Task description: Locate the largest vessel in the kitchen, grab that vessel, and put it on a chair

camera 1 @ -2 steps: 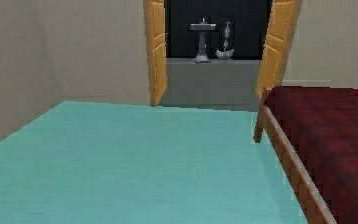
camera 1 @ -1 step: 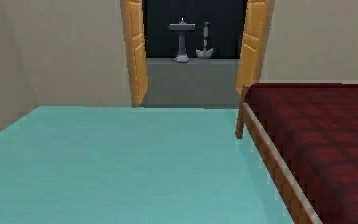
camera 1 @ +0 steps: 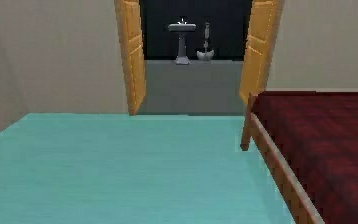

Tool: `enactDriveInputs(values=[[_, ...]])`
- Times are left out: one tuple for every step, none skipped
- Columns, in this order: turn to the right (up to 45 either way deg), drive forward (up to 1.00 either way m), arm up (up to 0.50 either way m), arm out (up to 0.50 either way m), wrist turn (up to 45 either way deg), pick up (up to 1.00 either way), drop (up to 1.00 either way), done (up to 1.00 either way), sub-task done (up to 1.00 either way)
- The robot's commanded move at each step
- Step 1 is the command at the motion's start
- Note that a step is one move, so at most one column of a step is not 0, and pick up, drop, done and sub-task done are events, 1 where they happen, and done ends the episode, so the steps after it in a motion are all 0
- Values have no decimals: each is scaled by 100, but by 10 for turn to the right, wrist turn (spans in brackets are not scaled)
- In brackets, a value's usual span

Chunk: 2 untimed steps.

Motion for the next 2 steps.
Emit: enactDriveInputs(values=[[0,100,0,0,0,0,0,0,0],[0,100,0,0,0,0,0,0,0]])
